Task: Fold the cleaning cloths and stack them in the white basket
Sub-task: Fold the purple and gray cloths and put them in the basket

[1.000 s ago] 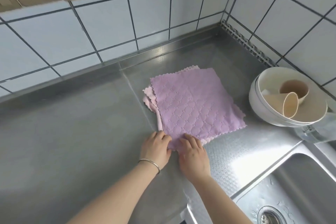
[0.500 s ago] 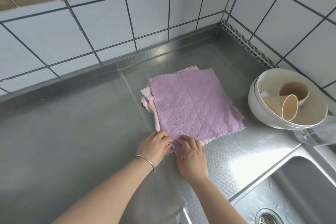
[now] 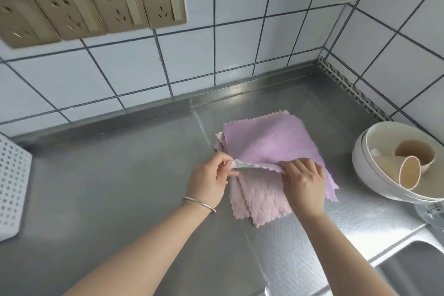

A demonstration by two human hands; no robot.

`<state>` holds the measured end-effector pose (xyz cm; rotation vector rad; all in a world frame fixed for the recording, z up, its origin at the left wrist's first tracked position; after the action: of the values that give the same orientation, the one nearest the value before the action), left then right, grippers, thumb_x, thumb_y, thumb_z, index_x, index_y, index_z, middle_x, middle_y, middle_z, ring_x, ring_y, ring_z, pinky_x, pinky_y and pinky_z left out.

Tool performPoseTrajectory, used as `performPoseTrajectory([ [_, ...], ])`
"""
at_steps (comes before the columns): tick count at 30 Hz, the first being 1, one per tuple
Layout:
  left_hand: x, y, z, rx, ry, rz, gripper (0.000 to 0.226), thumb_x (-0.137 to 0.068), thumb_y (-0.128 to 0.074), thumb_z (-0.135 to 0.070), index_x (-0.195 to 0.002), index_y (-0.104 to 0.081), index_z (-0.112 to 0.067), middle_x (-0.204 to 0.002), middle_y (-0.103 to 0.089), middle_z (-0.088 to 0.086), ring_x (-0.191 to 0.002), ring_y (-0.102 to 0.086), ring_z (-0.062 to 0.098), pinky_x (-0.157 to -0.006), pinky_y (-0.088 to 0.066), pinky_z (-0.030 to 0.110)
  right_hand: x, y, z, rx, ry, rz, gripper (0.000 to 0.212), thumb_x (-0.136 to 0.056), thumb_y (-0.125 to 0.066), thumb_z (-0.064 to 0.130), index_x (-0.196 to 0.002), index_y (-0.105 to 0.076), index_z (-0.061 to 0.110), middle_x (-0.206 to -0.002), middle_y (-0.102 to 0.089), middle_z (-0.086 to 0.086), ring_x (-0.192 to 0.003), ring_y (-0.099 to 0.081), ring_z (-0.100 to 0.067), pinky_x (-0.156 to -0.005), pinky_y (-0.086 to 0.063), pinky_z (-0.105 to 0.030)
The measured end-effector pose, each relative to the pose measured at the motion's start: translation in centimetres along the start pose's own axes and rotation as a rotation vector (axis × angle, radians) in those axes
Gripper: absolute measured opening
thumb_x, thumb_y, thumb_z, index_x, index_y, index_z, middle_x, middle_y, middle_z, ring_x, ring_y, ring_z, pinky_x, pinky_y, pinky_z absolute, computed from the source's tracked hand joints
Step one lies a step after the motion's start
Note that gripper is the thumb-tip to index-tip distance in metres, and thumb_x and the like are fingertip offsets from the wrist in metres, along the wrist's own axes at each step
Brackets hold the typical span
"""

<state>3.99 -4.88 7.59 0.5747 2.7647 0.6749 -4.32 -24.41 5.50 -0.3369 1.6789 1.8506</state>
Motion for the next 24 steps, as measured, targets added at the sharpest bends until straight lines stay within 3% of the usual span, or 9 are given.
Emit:
performPoseTrajectory([
  [4,-0.9,5.6,-2.9,0.097,-0.023,-0.143,0.026,-0.095,-0.048,-0.014,-0.077,-0.050,-0.032,-0.076,-0.069,-0.004,-0.075,-0.069,0.002,-0.062,-0.058,0.031,-3.0,3.1,-0.6,0.028,0.011,-0.055,0.025,-0.081,-0.046,0.017,-0.079,-0.071,0.014,-0.067,-0.066,0.000,-0.069,-0.060,-0.028,-0.069,-0.038,-0.035],
  [9,-0.3,14.1,-5.1,0.071,-0.127,-0.262,0.019,-0.093,-0.050,-0.019,-0.077,-0.053,-0.029,-0.070,-0.067,-0.010,-0.071,-0.069,0.000,-0.061,-0.057,0.028,-6.6,7.8,1.3,-0.144,0.035,0.003,0.035,-0.088,-0.042,0.024,-0.090,-0.072,0.007,-0.076,-0.070,-0.007,-0.065,-0.064,-0.027,-0.054,-0.052,-0.037],
  [14,2.5,23.1,-4.7,0.037,-0.121,-0.407,0.023,-0.094,-0.050,-0.011,-0.077,-0.054,-0.026,-0.067,-0.064,-0.011,-0.067,-0.069,0.001,-0.063,-0.056,0.023,-9.3,12.1,8.0,-0.262,0.032,0.032,0.012,-0.078,-0.068,0.004,-0.089,-0.073,0.006,-0.078,-0.071,-0.004,-0.063,-0.059,-0.015,-0.061,-0.057,-0.039],
  [18,4.2,28.5,-2.0,0.018,-0.011,-0.458,0.024,-0.093,-0.052,-0.013,-0.075,-0.056,-0.029,-0.065,-0.065,-0.009,-0.063,-0.069,0.004,-0.063,-0.056,0.020,-10.9,11.4,13.1,-0.427,-0.140,0.221,0.006,-0.081,-0.069,0.013,-0.086,-0.073,0.015,-0.073,-0.064,0.008,-0.067,-0.057,-0.009,-0.063,-0.044,-0.025],
  [21,5.0,31.4,1.8,0.023,0.169,-0.399,0.023,-0.093,-0.051,-0.010,-0.075,-0.057,-0.025,-0.071,-0.064,0.000,-0.062,-0.069,0.003,-0.060,-0.056,0.019,-11.2,7.6,16.8,-0.408,-0.172,0.475,0.012,-0.087,-0.064,0.021,-0.095,-0.072,0.017,-0.085,-0.067,0.001,-0.080,-0.054,-0.016,-0.067,-0.035,-0.025],
  [24,5.3,34.1,4.1,-0.030,0.260,-0.346,0.024,-0.092,-0.052,-0.011,-0.073,-0.058,-0.024,-0.067,-0.065,-0.009,-0.072,-0.072,0.014,-0.061,-0.052,0.024,-11.8,5.6,20.1,-0.398,-0.160,0.548,0.015,-0.089,-0.059,0.021,-0.099,-0.070,0.018,-0.094,-0.068,-0.001,-0.087,-0.054,-0.017,-0.071,-0.036,-0.025],
])
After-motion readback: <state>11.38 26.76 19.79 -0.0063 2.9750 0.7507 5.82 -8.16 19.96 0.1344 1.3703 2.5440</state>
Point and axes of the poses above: each hand's wrist, its own x-axis away from the middle knuckle, its own y-axis out of the back of the hand, z = x × y, the point moved 3 cm from there along -x, towards the middle knuckle
